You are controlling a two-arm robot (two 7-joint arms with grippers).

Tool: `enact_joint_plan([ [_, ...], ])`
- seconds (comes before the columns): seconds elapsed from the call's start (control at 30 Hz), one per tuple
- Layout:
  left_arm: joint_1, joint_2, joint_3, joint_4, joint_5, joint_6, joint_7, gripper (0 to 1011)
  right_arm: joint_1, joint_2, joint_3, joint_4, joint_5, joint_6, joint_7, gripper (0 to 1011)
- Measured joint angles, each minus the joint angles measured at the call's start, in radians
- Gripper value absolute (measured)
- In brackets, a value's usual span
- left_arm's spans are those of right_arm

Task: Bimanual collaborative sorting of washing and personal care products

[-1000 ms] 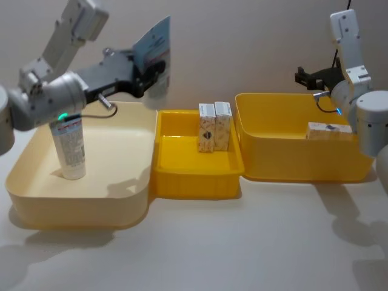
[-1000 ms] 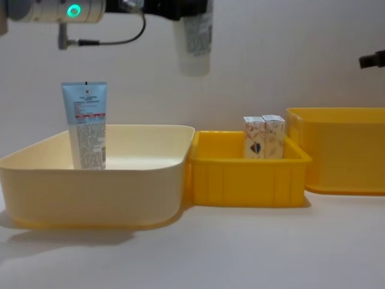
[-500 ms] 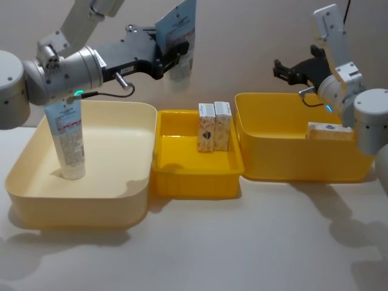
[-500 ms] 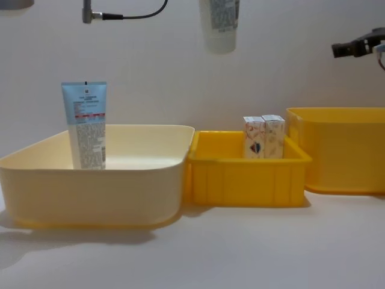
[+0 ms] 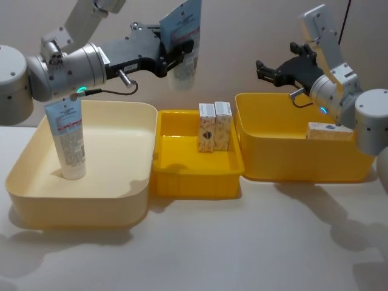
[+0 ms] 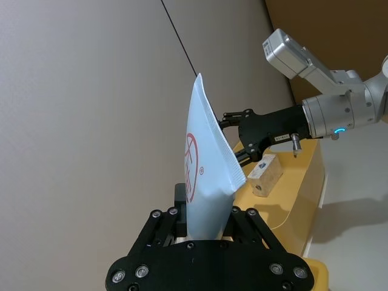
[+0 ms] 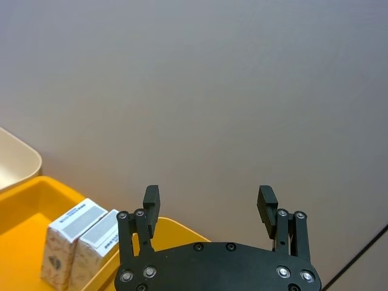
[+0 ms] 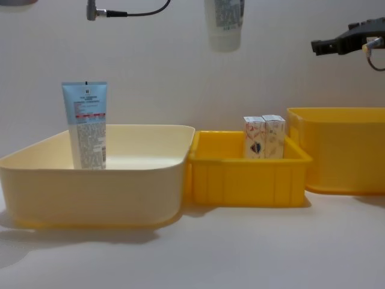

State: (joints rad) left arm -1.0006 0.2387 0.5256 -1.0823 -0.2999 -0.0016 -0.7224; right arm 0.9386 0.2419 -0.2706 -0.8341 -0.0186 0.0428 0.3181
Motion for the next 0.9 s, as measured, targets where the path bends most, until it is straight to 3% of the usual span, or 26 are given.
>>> enact_joint_plan([
  [0.3, 0.007, 0.004, 0.002, -0.006, -0.01, 0.013, 0.017, 290, -0.022, 0.032, -0.018, -0.053, 0.021, 0.032, 0.095, 1001],
  [0.9, 0.024, 0.003, 0.005, -0.01, -0.029, 0.025, 0.057, 290, -0.052, 0.151, -0.077, -0.179, 0.093, 0.151, 0.424, 1001],
])
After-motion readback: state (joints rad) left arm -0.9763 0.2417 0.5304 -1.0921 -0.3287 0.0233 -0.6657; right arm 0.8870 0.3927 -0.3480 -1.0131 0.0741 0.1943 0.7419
